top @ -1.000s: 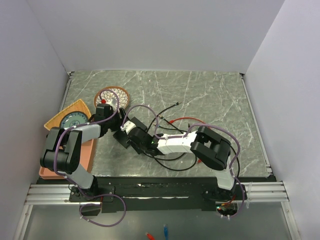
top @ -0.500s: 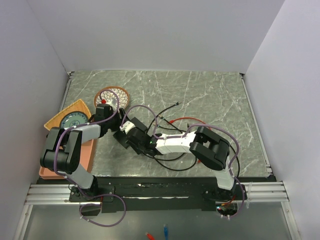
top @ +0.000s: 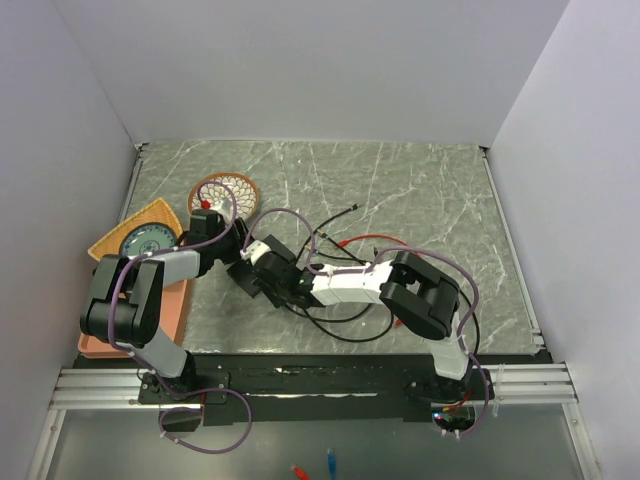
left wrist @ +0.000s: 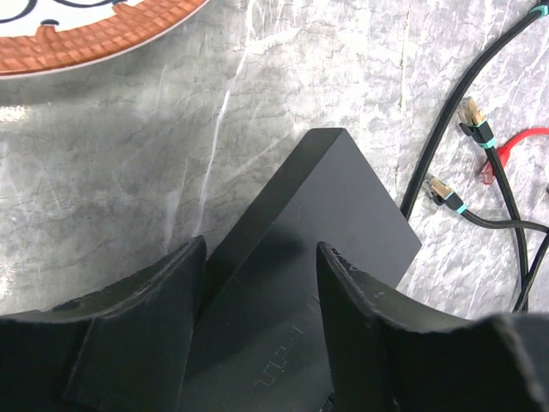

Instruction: Insert the plug into the switch port

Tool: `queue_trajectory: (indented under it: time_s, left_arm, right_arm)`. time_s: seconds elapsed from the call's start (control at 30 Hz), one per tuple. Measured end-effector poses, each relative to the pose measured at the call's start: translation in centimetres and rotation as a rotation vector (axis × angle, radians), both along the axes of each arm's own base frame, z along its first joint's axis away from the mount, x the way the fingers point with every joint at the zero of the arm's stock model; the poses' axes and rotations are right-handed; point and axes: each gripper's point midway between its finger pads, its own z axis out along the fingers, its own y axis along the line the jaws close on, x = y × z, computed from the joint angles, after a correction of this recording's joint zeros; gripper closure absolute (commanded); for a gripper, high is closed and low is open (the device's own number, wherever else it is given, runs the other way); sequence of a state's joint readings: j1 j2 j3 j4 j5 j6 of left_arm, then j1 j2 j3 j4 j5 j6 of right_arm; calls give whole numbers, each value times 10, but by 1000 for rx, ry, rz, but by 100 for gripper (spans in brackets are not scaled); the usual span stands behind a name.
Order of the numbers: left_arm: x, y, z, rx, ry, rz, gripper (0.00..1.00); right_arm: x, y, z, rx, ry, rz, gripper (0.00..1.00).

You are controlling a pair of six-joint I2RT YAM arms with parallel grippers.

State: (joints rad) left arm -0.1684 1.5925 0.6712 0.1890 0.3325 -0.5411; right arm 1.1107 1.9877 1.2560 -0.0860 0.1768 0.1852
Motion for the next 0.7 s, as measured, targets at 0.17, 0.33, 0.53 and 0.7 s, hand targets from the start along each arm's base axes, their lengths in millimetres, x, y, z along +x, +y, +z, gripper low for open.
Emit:
queue_trajectory:
  time_s: [0.17,0.33,0.53,0.7]
  left_arm:
    - [-1,1,-1,-6,-9,4,45]
    - [-4,3,-1,-6,-17,7,49]
    - [-9,6,-2,3,-15,20,54]
    - [-11,7,-3,-3,-15,36,55]
  right_arm:
    - [0,0,-1,-14,19,12,100]
    - [-1,-1,-1,-30,28,27,100]
    - [-1,0,-1,-48,39,38,100]
    - [-1,-1,-1,-54,51,50,100]
